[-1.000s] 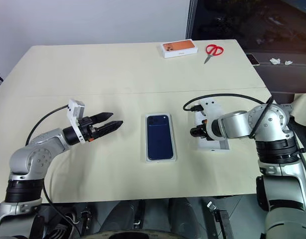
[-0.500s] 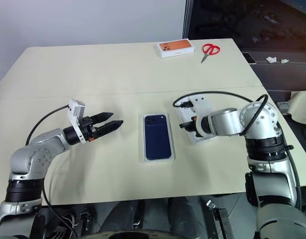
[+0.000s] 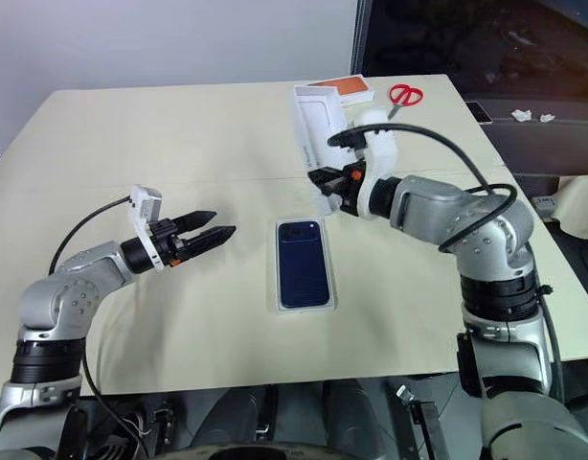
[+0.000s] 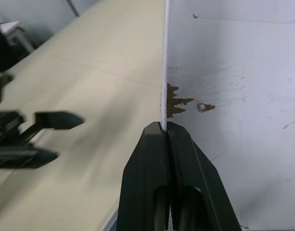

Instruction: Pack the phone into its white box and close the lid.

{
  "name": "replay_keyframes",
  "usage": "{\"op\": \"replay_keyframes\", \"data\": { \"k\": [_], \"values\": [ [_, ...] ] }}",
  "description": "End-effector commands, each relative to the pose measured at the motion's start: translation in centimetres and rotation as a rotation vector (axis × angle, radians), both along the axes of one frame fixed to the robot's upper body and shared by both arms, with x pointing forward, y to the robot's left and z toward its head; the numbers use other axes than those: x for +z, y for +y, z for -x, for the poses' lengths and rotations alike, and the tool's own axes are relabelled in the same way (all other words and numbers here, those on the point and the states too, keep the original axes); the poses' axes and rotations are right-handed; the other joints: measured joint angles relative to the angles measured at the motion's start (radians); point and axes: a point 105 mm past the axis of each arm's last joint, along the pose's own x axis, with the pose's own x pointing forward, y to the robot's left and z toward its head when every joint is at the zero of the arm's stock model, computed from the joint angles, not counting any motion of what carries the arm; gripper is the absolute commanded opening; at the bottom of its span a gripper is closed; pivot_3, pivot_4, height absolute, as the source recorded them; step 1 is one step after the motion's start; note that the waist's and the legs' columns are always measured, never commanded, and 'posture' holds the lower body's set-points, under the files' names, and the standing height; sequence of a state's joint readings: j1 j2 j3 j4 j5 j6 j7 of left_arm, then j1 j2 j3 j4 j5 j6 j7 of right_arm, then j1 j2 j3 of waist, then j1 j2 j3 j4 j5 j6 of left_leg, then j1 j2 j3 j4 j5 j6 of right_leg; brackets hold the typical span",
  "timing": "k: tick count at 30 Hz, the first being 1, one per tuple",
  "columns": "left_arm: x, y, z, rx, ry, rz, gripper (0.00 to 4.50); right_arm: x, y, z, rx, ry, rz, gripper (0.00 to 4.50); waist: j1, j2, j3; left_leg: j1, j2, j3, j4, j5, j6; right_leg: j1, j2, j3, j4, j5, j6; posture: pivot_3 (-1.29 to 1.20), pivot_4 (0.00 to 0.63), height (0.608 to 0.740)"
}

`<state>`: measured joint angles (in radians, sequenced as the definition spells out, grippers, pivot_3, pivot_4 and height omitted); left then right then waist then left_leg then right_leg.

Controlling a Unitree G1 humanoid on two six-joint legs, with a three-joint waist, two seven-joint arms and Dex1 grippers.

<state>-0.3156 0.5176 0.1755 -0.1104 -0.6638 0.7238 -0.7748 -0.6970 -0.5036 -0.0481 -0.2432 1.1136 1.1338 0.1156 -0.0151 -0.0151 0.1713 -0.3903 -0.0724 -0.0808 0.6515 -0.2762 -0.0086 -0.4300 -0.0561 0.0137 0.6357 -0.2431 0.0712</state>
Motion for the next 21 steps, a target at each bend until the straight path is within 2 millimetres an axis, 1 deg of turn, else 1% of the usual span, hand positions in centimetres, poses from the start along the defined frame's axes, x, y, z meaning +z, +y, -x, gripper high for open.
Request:
{"op": "replay_keyframes", "data": {
  "k": [1,2,3,5,8,11,12,14,17,21],
  "values": [
    [1.3,0.2,0.0,0.006,-0.047,0.013,4.50,1.0,0.9,1.2,0.116,0.101,-0.216,0.03,0.001,0.000,0.000,0.000,0.000,0.000,0.000,0.000,0.000,0.000,0.000,0.000,0.000,0.000,0.000,0.00,0.150,0.740],
    [1.3,0.3,0.0,0.007,-0.051,0.013,4.50,0.8,0.9,1.0,0.104,0.133,-0.254,0.03,0.002,0.000,0.000,0.000,0.000,0.000,-0.001,0.000,0.000,0.000,0.000,0.000,0.000,0.000,0.000,0.00,0.150,0.740],
    [1.4,0.4,0.1,0.005,-0.051,0.016,4.50,0.7,1.1,1.2,0.133,0.179,-0.311,0.03,0.002,0.000,0.000,0.000,0.000,0.000,-0.001,0.000,0.000,-0.001,0.000,0.000,0.000,0.000,0.000,0.00,0.150,0.740],
    [1.8,0.7,0.3,0.002,-0.062,0.027,4.50,0.8,1.8,2.4,0.227,0.261,-0.416,0.03,0.003,0.000,0.000,0.000,0.000,0.000,-0.001,0.000,0.000,-0.001,0.000,0.000,0.000,0.000,0.000,0.00,0.150,0.740],
    [2.5,1.2,0.6,0.001,-0.075,0.056,4.50,0.8,2.6,4.5,0.351,0.354,-0.517,0.03,0.004,0.000,0.000,0.000,0.000,0.000,-0.001,0.000,0.000,0.000,0.000,0.000,-0.001,0.000,0.000,0.00,0.150,0.740],
    [3.5,1.8,0.9,-0.003,-0.089,0.096,4.50,-0.1,3.1,6.1,0.427,0.458,-0.599,0.03,0.002,0.000,0.000,0.000,0.000,0.000,-0.001,0.000,0.000,0.000,-0.001,0.000,-0.001,0.000,0.000,0.00,0.150,0.740],
    [3.6,1.8,1.1,-0.011,-0.088,0.103,4.50,-0.6,3.3,6.4,0.439,0.490,-0.621,0.03,0.001,0.000,0.000,0.000,0.000,0.000,-0.001,0.000,0.000,0.000,0.000,0.000,-0.001,0.000,0.000,0.00,0.150,0.740],
    [3.8,1.9,1.5,-0.018,-0.093,0.105,4.50,-1.7,3.6,6.4,0.428,0.542,-0.656,0.03,0.000,0.000,0.000,0.000,0.000,0.000,-0.001,0.000,0.000,0.000,0.000,0.000,-0.001,0.000,0.000,0.00,0.150,0.740],
    [3.8,1.7,1.8,-0.024,-0.090,0.108,4.50,-2.7,4.2,6.3,0.421,0.602,-0.712,0.03,-0.002,0.000,0.000,0.000,0.000,0.000,-0.001,0.000,0.000,0.000,0.000,0.000,0.000,0.000,0.000,0.00,0.150,0.740],
    [3.3,1.3,2.2,-0.030,-0.084,0.085,4.50,-4.4,5.0,6.7,0.398,0.674,-0.685,0.03,0.002,0.000,0.000,0.000,0.000,0.000,-0.001,0.000,0.000,0.000,0.000,0.000,0.000,0.000,0.000,0.00,0.150,0.740]
  ]
}}
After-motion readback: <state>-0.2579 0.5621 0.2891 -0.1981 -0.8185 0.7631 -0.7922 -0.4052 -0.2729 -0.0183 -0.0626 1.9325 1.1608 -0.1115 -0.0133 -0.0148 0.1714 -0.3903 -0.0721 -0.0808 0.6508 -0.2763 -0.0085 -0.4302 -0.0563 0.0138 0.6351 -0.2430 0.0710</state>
